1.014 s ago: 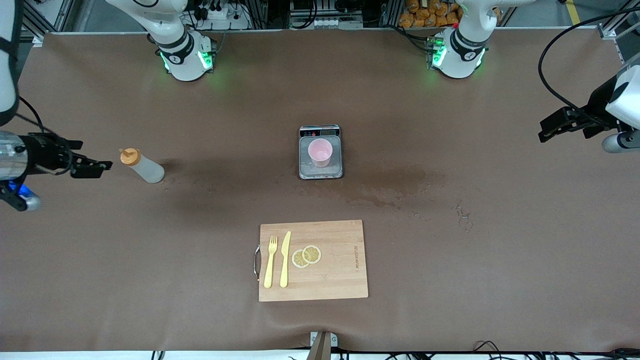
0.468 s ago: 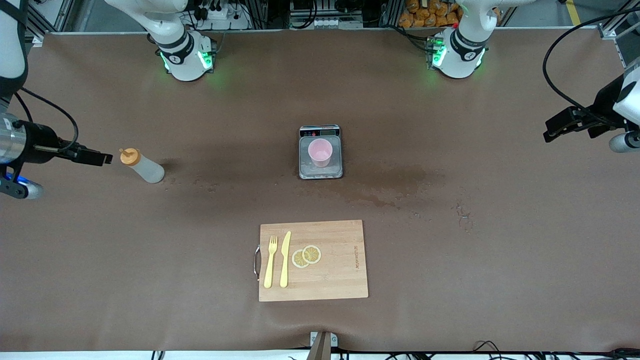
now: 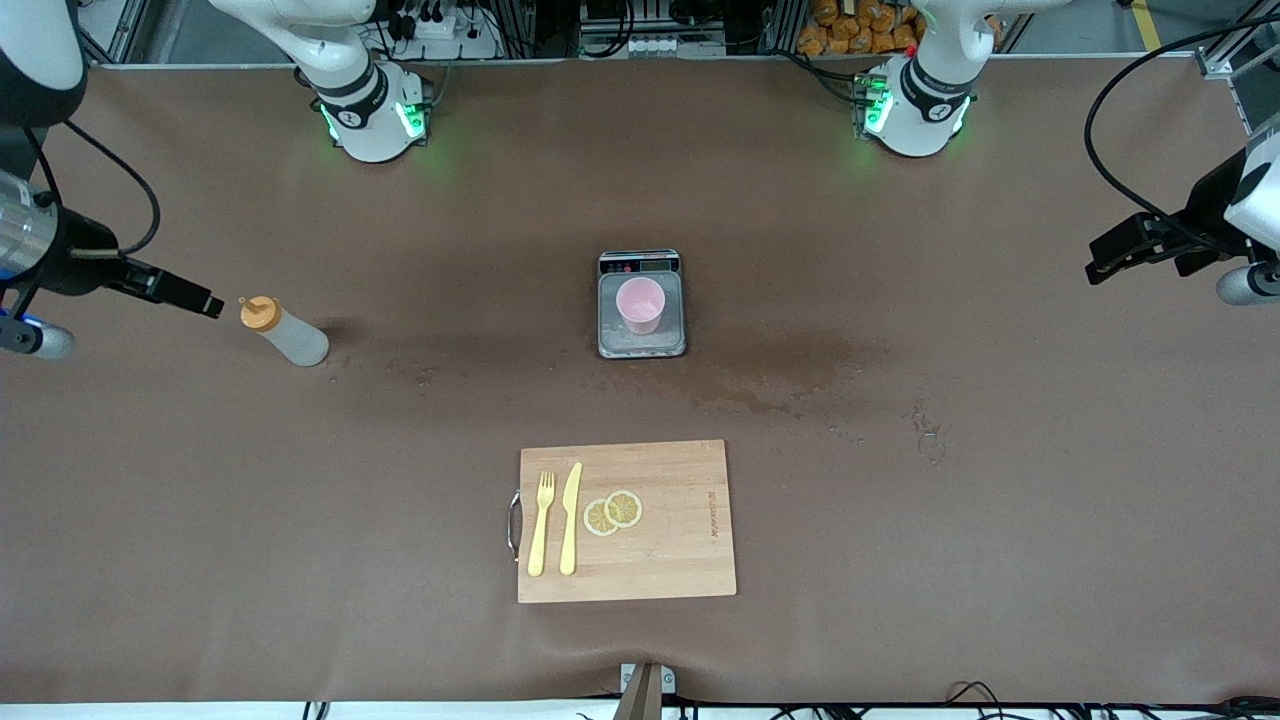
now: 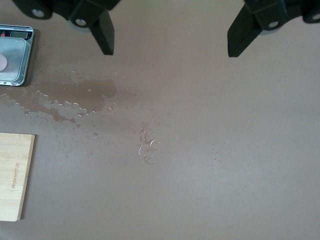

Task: Add sauce to pink cup with both arms

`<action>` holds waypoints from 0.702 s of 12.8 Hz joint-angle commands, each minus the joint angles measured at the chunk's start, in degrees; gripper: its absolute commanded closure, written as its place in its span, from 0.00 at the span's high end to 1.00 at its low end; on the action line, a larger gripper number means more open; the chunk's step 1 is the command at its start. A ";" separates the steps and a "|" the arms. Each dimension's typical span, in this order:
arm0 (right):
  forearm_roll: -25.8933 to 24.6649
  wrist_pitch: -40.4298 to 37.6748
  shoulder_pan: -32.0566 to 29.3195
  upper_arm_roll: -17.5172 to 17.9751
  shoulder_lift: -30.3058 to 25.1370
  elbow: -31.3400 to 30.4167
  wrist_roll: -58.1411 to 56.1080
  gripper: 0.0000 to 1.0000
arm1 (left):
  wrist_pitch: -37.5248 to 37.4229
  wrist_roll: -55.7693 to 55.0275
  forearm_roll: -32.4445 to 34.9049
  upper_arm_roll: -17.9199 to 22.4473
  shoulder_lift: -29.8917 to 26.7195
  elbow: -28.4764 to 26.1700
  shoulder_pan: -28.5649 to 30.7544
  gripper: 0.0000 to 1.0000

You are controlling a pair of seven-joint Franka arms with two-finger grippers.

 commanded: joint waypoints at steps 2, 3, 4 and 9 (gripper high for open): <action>-1.29 1.26 1.26 0.16 -5.07 0.34 -0.57 1.00 | 0.13 1.14 -0.13 -0.10 -0.52 -0.05 0.20 1.00; -1.29 1.34 1.26 0.16 -4.81 1.32 -0.57 1.00 | 0.13 1.14 -0.13 -0.10 -0.52 -0.05 0.20 1.00; -1.38 1.43 1.70 0.16 -4.72 1.94 -0.48 1.00 | 0.13 1.14 -0.13 -0.10 -0.61 -0.13 0.20 1.00; -5.51 1.52 3.28 -0.02 -2.78 3.44 -0.48 1.00 | 0.13 1.14 -0.13 -0.10 -0.43 -0.31 0.20 1.00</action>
